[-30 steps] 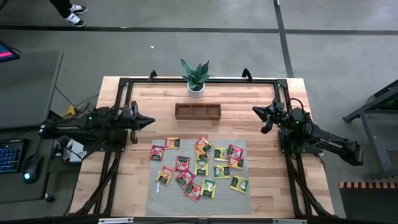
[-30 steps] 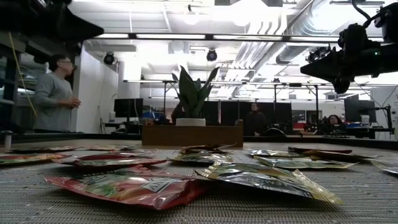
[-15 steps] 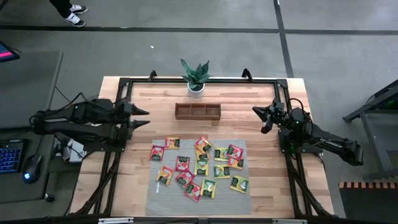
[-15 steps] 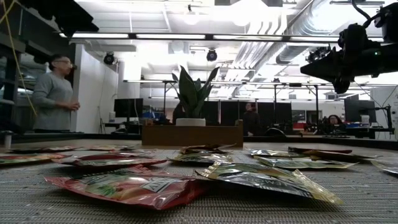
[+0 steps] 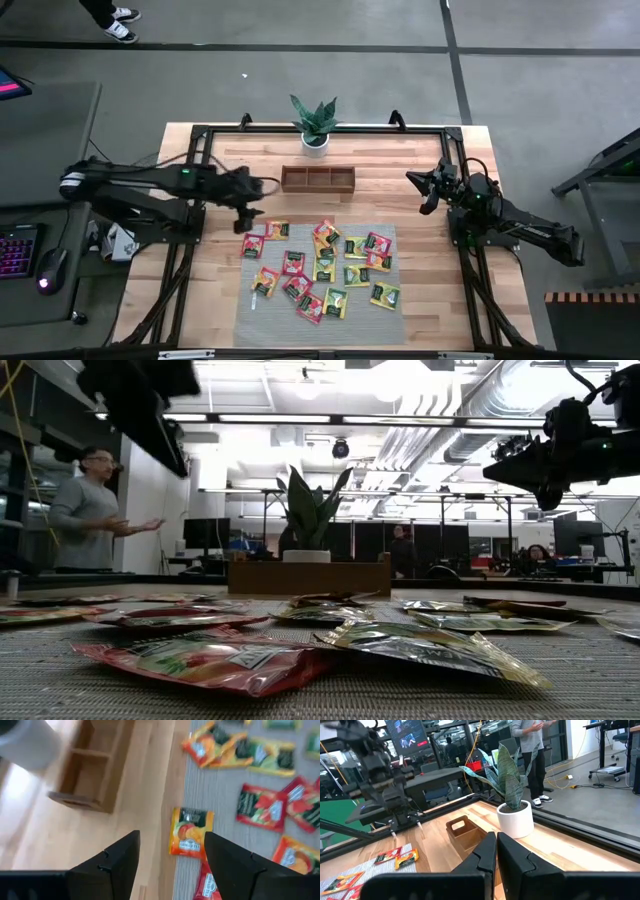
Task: Pick & Place Tea
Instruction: Put the orange tea bag into the left section of the wooden organizer
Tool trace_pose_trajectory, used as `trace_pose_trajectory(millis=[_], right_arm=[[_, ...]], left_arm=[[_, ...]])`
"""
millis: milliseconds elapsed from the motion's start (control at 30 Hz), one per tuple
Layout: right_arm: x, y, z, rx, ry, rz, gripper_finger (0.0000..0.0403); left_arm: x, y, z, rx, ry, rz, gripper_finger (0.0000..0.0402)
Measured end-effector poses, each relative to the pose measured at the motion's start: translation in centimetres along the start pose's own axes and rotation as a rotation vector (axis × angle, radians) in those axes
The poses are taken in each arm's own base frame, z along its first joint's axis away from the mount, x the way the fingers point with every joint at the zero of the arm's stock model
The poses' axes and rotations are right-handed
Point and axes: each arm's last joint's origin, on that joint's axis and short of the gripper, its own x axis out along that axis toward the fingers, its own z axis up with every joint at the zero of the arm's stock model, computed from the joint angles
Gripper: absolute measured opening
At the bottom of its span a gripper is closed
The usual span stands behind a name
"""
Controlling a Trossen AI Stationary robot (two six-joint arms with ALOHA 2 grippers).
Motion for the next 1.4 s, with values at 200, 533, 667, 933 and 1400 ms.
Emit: trace_pose_trajectory(millis=[200, 533, 667, 933, 1400], right_arm=[[0.0, 0.0, 0.0, 0.0, 0.001, 0.0, 0.0012], [0.0, 0.0, 0.0, 0.0, 0.002, 0.0, 0.0012], [0.0, 0.0, 0.0, 0.0, 0.002, 0.0, 0.0012], [0.0, 0.0, 0.0, 0.0, 0.002, 0.0, 0.0012], [0.0, 0.0, 0.0, 0.0, 0.002, 0.0, 0.0012]], left_arm=[[5.1, -1.0, 1.4, 0.067, 0.1, -0.1, 0.0221], [10.2, -1.8, 1.7, 0.109, 0.162, -0.184, 0.0221], [11.9, -2.0, 1.2, 0.142, 0.22, -0.179, 0.0221], [13.7, -1.9, 0.9, 0.17, 0.246, -0.118, 0.022], [14.0, 0.8, 1.2, 0.119, 0.236, -0.058, 0.022]])
